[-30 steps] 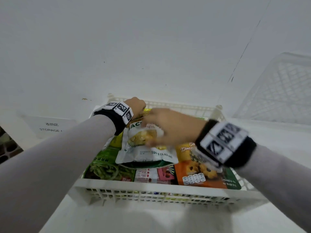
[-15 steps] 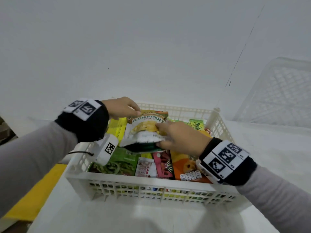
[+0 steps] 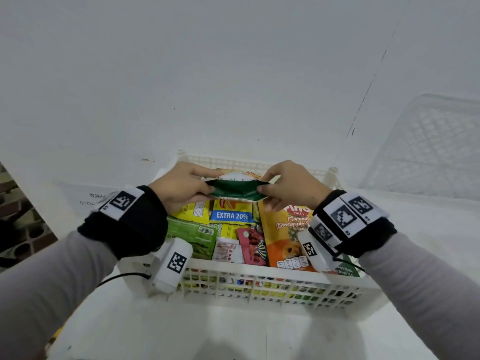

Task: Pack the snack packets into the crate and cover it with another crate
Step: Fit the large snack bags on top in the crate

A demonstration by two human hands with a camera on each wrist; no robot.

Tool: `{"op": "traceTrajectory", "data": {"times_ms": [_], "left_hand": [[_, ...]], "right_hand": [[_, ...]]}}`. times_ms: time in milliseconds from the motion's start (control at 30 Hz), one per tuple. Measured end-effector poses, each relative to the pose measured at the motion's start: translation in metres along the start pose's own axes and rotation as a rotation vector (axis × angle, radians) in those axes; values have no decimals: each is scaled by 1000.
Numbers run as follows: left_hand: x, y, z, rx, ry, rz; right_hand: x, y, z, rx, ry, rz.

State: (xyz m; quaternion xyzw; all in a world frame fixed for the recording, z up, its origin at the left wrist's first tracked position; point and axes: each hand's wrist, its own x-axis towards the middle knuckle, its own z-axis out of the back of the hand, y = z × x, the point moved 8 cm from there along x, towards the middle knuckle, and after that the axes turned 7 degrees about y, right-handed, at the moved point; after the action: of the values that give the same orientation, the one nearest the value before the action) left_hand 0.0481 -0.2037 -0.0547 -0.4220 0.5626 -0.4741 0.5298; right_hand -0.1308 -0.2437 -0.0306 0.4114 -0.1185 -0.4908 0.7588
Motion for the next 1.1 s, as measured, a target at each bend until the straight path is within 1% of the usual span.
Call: {"op": "traceTrajectory", "data": {"times_ms": [100,200,267,333,433,500,567,667,800,900,1000,1100], "left_hand": [[-2,-1,6,-95,-75,10],[-2,1,10,-156,-94,51],[-2,6,8,-224,-77,107],[-3,10,2,-338,-41,182],[-6,14,-8,-565,53,292],[-6,14,-8,-642,86,311],[-6,16,-7,-672,102,316],[-9,21,-16,-663,92,346],[-7,26,-28,-534,10,370],[-7,32,-25,-527,-73,375],[-7,41,-18,-465,-138,377],[-9,46,-16,-429,-137,394]], "right_hand": [[-1,-1,4,128,9,-12],[0,0,0,216,39,-32],[1,-1,-5,371,81,-58],[3,-1,-11,580,137,-104],[1,-7,-19,818,229,-233],[-5,-9,-23,1043,271,-309],[-7,-7,-24,1165,280,-328],[-3,-16,-34,1159,231,-377],[6,-20,-56,1042,199,-392],[6,-24,-59,1034,167,-421],[1,-29,-61,964,198,-459],[2,-36,-62,902,222,-485]]}}
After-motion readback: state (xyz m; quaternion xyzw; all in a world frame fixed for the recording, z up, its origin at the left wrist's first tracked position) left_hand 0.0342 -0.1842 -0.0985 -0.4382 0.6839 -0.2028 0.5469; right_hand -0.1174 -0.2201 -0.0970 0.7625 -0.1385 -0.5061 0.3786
